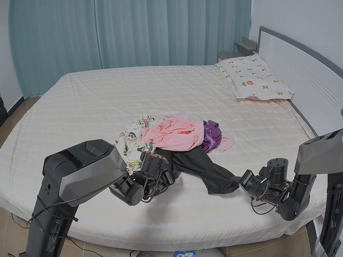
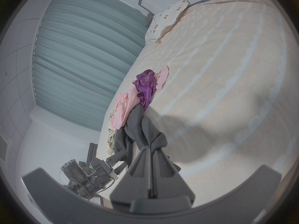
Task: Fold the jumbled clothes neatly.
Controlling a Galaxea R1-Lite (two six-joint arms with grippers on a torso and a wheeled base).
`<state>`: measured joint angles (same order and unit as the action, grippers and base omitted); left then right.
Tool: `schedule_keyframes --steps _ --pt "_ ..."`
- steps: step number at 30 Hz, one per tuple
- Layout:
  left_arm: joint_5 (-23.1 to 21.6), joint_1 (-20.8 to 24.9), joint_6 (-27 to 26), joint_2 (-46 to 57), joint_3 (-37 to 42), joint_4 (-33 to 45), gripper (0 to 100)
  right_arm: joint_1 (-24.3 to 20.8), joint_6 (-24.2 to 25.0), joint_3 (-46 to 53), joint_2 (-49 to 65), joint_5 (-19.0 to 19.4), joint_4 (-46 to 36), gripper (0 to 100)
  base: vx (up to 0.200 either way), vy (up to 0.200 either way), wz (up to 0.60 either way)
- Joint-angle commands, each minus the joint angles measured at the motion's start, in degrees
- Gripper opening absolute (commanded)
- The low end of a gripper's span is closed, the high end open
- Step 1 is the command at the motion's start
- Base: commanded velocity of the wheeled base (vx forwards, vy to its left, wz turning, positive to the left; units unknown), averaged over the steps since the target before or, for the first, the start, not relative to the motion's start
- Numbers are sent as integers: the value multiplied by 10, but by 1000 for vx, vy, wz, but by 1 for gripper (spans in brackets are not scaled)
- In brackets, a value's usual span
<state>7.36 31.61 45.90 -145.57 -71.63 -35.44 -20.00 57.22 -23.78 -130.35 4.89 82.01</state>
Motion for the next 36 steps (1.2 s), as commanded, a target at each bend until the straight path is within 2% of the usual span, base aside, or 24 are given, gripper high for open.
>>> schedule_keyframes --steps 1,10,12,17,21,22,24,27,32,34,36 --pt "20 1 2 -18 -28 6 0 0 0 0 -3 0 1 0 0 0 0" --pt "25 0 37 -1 -10 21 0 -6 0 6 -20 5 49 0 0 0 0" --pt "17 -4 60 43 28 19 0 -18 0 11 -23 3 78 0 0 0 0" --pt "-2 -8 92 146 115 2 0 -23 4 19 46 -1 80 0 0 0 0" --pt "-27 -21 97 230 201 -54 0 -21 33 34 138 -2 80 0 0 0 0" --pt "-27 -21 97 230 201 -54 0 -21 33 34 138 -2 80 0 0 0 0" --pt "-41 -37 98 285 261 -139 0 -21 41 43 202 1 80 0 0 0 0" --pt "-47 -64 99 317 291 -190 0 -21 40 38 241 1 80 0 0 0 0" --pt "-52 -70 96 328 301 -196 0 -33 40 47 265 4 80 0 0 0 0" --pt "-52 -66 97 326 301 -197 0 -46 42 58 253 5 80 0 0 0 0" --pt "-52 -59 99 310 301 -197 0 -61 38 69 193 0 80 0 0 0 0"
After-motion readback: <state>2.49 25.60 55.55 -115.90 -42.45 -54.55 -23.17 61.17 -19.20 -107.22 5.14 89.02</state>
